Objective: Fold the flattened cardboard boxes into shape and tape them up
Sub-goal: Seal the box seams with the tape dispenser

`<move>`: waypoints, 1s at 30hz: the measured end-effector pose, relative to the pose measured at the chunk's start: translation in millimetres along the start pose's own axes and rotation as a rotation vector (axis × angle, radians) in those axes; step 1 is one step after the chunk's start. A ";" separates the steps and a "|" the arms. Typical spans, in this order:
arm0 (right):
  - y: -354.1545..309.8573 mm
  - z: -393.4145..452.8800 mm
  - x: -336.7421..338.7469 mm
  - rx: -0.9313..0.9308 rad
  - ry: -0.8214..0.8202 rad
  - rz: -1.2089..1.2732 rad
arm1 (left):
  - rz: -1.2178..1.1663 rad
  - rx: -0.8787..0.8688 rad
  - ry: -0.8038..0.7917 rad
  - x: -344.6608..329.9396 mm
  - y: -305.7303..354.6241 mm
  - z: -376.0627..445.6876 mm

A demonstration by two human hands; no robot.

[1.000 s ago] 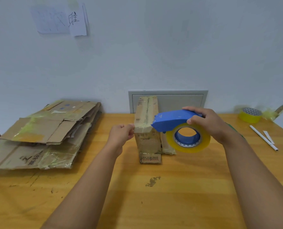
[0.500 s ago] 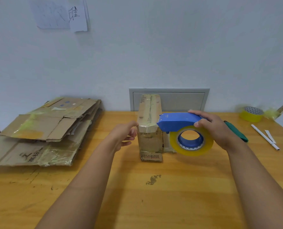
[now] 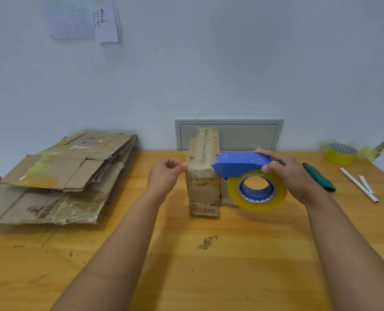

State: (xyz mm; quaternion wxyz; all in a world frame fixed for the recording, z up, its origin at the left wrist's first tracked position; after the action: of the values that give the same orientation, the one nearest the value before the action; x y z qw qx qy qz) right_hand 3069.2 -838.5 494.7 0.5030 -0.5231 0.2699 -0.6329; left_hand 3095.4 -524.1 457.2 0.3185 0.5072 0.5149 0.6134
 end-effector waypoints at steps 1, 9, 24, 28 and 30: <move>-0.5 -0.4 -0.1 0.000 -0.002 0.002 | 0.010 -0.037 0.017 -1.0 3.6 -2.3; 0.0 -1.6 -0.7 -0.009 0.001 -0.009 | 0.217 -0.125 0.077 -3.4 14.1 -8.4; 4.2 4.0 -22.3 0.001 0.018 0.025 | -0.015 -0.035 0.020 2.1 12.5 -11.3; 8.3 2.8 -19.8 0.002 0.015 0.041 | 0.253 -0.151 0.020 -5.3 20.9 -19.0; 9.8 1.8 -17.9 -0.007 0.025 0.041 | 0.501 -0.379 0.070 -18.8 30.1 -30.9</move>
State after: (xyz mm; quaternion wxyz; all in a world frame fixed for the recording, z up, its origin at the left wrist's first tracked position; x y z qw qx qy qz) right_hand 3073.4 -825.2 479.7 0.5105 -0.5113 0.2890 -0.6280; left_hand 3075.4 -558.8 481.9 0.2284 0.5287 0.2610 0.7748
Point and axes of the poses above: each hand's wrist, its own z-axis towards the middle knuckle, its own x-axis out of the back of the hand, y = z × x, the point moved 7 cm from there along z, towards the middle knuckle, and after that the axes turned 7 degrees about x, right-handed, at the moved point
